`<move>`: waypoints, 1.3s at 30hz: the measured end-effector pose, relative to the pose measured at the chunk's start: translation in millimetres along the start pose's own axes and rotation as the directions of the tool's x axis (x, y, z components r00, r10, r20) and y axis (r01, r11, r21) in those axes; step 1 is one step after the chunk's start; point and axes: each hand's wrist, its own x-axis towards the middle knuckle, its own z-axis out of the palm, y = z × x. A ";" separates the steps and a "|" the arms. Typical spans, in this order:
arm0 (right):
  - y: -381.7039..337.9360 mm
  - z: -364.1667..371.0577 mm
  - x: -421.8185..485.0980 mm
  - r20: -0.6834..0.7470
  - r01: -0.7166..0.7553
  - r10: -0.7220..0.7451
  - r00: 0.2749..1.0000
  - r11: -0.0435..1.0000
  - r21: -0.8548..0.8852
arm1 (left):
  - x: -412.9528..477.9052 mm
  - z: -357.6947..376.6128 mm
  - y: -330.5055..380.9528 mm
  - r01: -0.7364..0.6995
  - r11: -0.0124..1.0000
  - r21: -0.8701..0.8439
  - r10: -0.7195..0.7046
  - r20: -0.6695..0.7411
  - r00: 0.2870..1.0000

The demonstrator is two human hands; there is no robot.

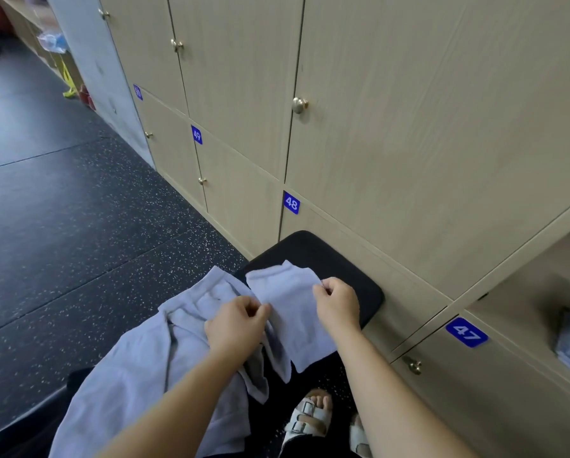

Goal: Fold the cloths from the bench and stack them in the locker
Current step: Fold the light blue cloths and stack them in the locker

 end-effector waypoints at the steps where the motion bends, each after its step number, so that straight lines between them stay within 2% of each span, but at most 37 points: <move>1: -3.5 -7.7 -2.9 -0.002 -0.010 0.010 1.000 0.996 0.091 | -0.6 -3.6 1.4 -0.019 0.997 -0.080 0.018 -0.013 1.000; 4: -17.5 -33.1 -17.2 -0.023 0.008 -0.001 1.000 0.951 0.309 | -7.5 -16.0 11.6 -0.088 0.954 -0.287 0.077 -0.049 0.996; 6: -26.4 -51.2 -29.9 -0.053 0.040 -0.021 0.998 0.919 0.393 | -16.4 -26.5 22.3 -0.142 0.914 -0.380 0.125 -0.070 0.990; 9: -38.3 -78.9 -48.0 -0.092 0.095 -0.062 0.994 0.902 0.421 | -34.7 -46.8 42.5 -0.231 0.869 -0.438 0.203 -0.109 0.973; 14: -59.2 -125.7 -88.7 -0.163 0.192 -0.134 0.977 0.882 0.429 | -74.6 -83.2 75.7 -0.360 0.832 -0.421 0.316 -0.173 0.933; 21: -76.1 -171.4 -146.3 -0.209 0.267 -0.177 0.962 0.782 0.563 | -122.4 -121.0 103.8 -0.370 0.703 -0.607 0.365 -0.139 0.921; 25: -78.9 -186.9 -166.1 -0.268 0.293 -0.165 0.949 0.772 0.563 | -144.8 -129.2 117.8 -0.380 0.671 -0.637 0.384 -0.140 0.913; 29: -80.1 -196.2 -180.2 -0.266 0.293 -0.169 0.949 0.785 0.546 | -158.5 -133.8 129.8 -0.415 0.717 -0.560 0.423 -0.125 0.898; 32: -83.2 -208.3 -185.7 -0.188 0.288 -0.225 0.956 0.836 0.468 | -164.4 -138.4 137.0 -0.474 0.714 -0.515 0.501 -0.097 0.860; 36: -95.2 -226.8 -193.7 -0.019 0.350 -0.362 0.932 0.886 0.304 | -170.1 -142.6 149.3 -0.541 0.711 -0.450 0.623 0.046 0.781; 39: -101.1 -236.1 -195.7 0.106 0.398 -0.412 0.905 0.908 0.131 | -176.0 -142.5 160.7 -0.546 0.689 -0.476 0.678 0.159 0.718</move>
